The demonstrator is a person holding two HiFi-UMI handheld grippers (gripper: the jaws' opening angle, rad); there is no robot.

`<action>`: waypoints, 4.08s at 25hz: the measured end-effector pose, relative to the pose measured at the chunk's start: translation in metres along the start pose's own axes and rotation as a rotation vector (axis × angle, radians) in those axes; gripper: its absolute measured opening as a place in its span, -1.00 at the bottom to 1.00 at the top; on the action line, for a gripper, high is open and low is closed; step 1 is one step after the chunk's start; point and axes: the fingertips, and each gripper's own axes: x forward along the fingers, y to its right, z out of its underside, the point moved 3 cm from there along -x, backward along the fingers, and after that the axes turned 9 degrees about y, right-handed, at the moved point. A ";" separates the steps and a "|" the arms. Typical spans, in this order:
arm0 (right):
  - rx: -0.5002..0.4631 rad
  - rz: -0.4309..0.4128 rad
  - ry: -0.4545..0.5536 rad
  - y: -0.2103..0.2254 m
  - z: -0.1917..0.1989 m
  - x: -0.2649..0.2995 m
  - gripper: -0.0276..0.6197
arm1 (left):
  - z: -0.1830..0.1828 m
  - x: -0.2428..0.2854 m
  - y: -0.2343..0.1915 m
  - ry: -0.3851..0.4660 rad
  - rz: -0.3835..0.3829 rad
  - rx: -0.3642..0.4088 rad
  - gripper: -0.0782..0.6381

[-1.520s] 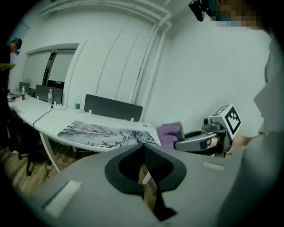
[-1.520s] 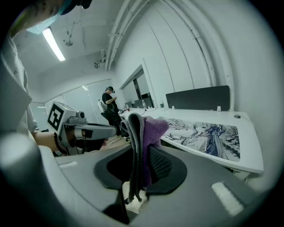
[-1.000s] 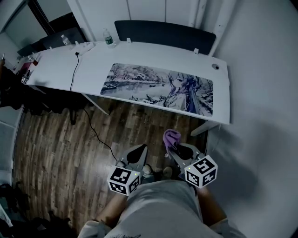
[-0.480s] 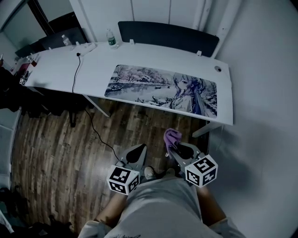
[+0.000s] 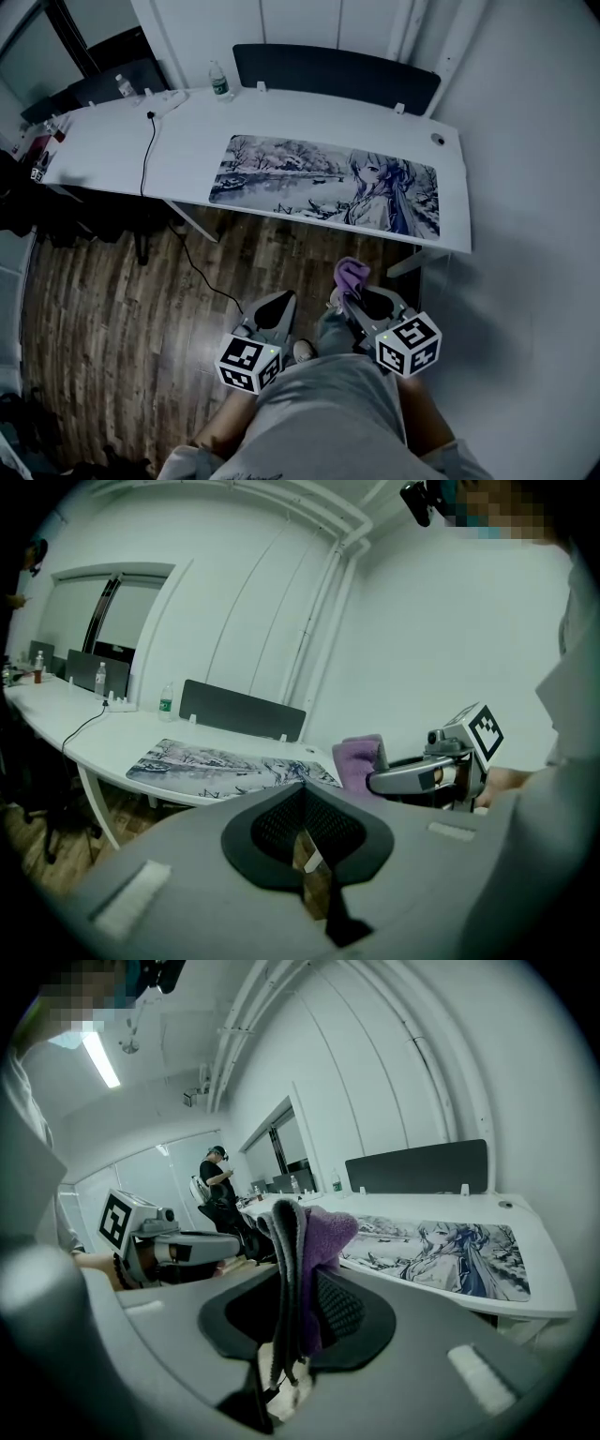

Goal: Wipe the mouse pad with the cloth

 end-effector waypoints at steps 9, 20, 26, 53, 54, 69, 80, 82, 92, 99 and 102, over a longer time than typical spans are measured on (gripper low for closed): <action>0.032 0.033 0.004 0.043 -0.009 0.029 -0.63 | -0.010 0.051 -0.023 -0.029 0.040 0.016 -0.74; 0.073 0.041 -0.022 0.134 -0.034 0.071 -0.63 | -0.021 0.148 -0.048 -0.084 0.052 0.008 -0.74; 0.078 0.048 -0.030 0.190 -0.061 0.086 -0.63 | -0.035 0.207 -0.057 -0.097 0.056 0.005 -0.74; 0.222 0.186 -0.069 0.406 -0.097 0.078 -0.63 | -0.064 0.387 -0.052 -0.152 0.058 0.030 -0.74; 0.226 0.195 -0.070 0.411 -0.097 0.077 -0.63 | -0.064 0.390 -0.053 -0.153 0.057 0.029 -0.74; 0.286 0.305 -0.077 0.430 -0.095 0.082 -0.63 | -0.056 0.426 -0.071 -0.240 0.188 0.024 -0.74; 0.327 0.492 -0.181 0.503 -0.072 0.063 -0.63 | -0.048 0.477 -0.083 -0.282 0.255 0.007 -0.74; 0.340 0.517 -0.213 0.521 -0.060 0.063 -0.63 | -0.045 0.483 -0.085 -0.289 0.246 0.015 -0.75; 0.404 0.591 -0.342 0.587 -0.012 0.070 -0.63 | -0.021 0.497 -0.102 -0.350 0.194 -0.011 -0.74; 0.441 0.561 -0.400 0.596 0.004 0.087 -0.63 | -0.017 0.497 -0.111 -0.361 0.158 -0.034 -0.74; 0.437 0.562 -0.411 0.595 0.008 0.093 -0.63 | -0.017 0.494 -0.114 -0.356 0.142 -0.039 -0.75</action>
